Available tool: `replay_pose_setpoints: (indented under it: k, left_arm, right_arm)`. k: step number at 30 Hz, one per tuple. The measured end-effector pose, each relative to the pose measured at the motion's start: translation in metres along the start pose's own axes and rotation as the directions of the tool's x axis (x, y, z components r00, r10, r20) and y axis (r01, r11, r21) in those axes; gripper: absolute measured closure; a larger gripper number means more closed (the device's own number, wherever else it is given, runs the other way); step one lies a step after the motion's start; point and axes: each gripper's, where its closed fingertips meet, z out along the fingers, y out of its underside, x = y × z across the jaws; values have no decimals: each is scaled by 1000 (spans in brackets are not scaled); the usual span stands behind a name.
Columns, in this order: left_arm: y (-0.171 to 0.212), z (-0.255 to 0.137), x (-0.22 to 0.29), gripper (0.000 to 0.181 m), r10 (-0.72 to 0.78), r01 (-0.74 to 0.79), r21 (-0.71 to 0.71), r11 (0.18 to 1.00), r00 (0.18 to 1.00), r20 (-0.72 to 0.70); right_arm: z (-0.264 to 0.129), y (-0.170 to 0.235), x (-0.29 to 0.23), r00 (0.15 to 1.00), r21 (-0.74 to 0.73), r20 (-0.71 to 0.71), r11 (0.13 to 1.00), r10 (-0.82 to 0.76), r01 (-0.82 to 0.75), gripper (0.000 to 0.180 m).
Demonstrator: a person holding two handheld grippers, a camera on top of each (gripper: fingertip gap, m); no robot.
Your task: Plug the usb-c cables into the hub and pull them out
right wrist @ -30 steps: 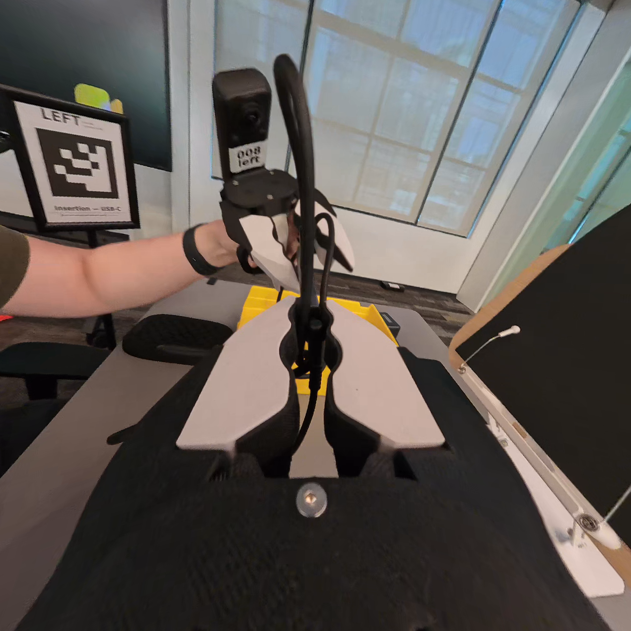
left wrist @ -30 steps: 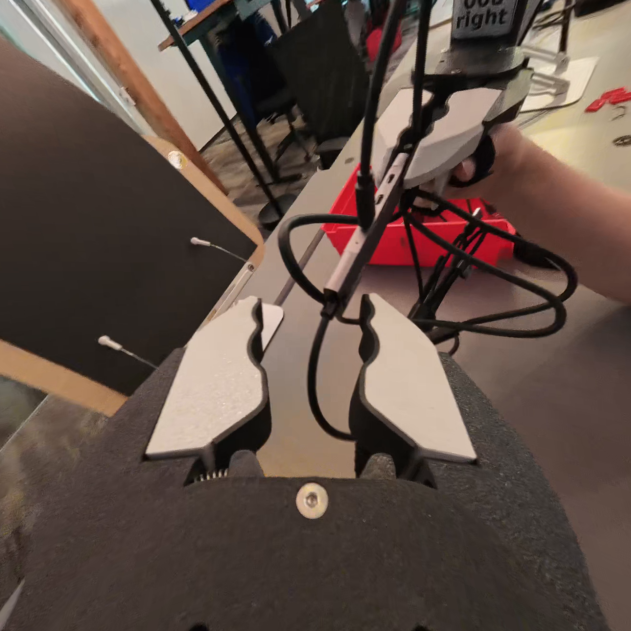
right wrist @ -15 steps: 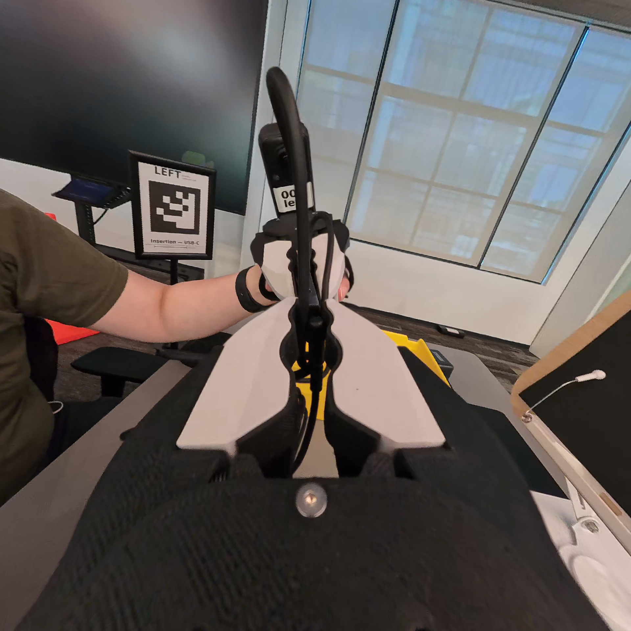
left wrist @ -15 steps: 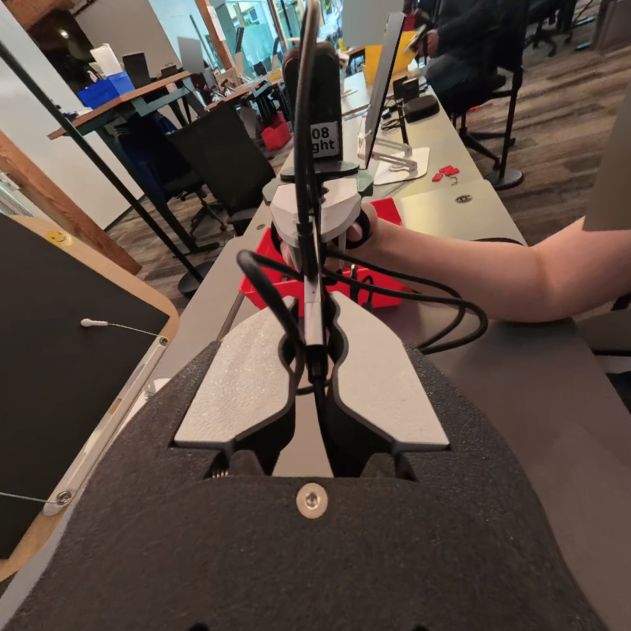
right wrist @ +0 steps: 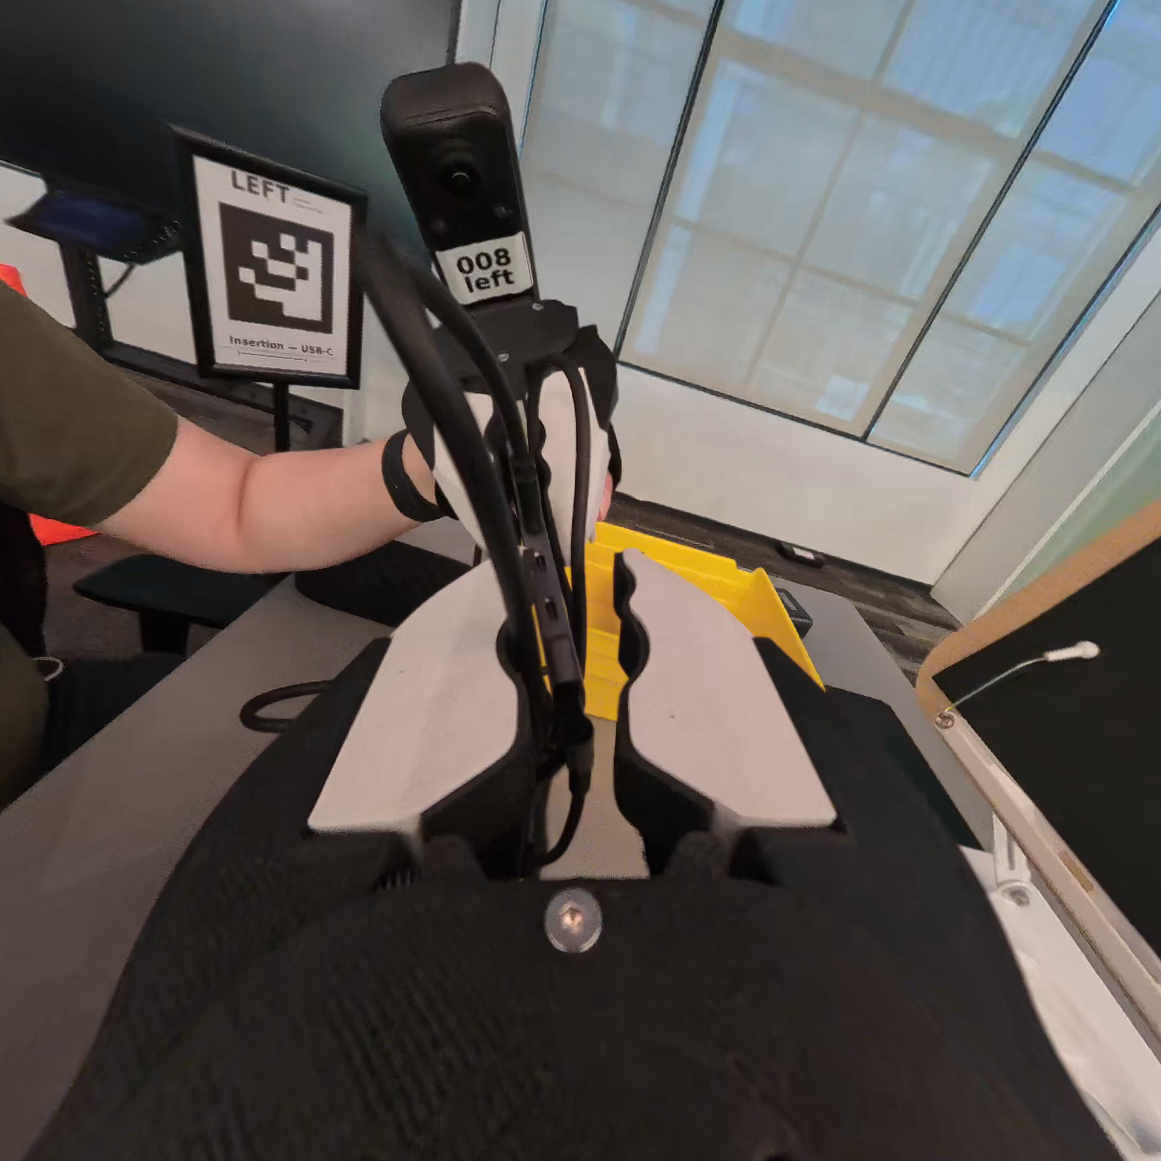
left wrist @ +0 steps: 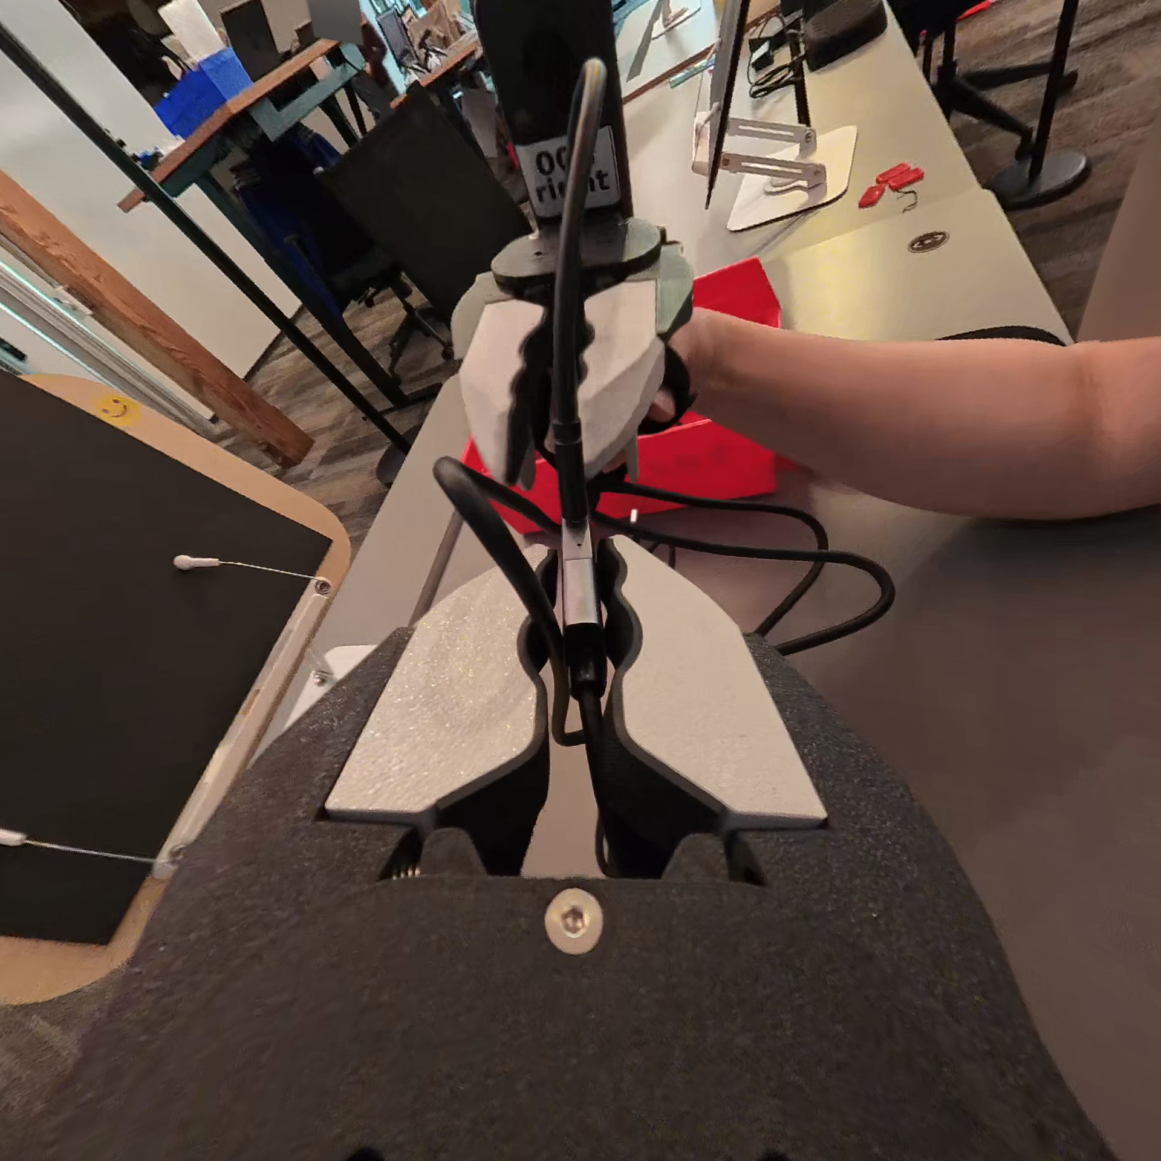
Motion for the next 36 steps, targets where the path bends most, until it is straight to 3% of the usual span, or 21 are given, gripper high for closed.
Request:
replay_pose_setpoints:
  k: [6,12,20,27,32,36]
  left_arm:
    - [3,1,3,169,-8,8,-7,1000,1000,-8]
    - [4,0,4,169,-25,26,16,1000,1000,-13]
    - [3,11,10,168,18,-18,80,997,1000,-4]
    - [18,21,10,169,114,-113,-22,993,993,31]
    - [25,22,-10,169,189,-169,-118,978,966,176]
    - [31,13,-29,169,189,-150,-152,977,940,285]
  right_arm:
    - [5,20,-12,998,-143,58,990,10,-2,152]
    - [3,22,-11,999,-229,39,973,-35,43,165]
    - [-6,31,-14,989,-226,81,964,-127,143,165]
    - [-8,49,-10,975,-241,95,945,-202,220,166]
    - [-6,46,18,961,-252,-81,938,-265,238,158]
    - [-29,28,46,911,-265,-296,941,-288,211,146]
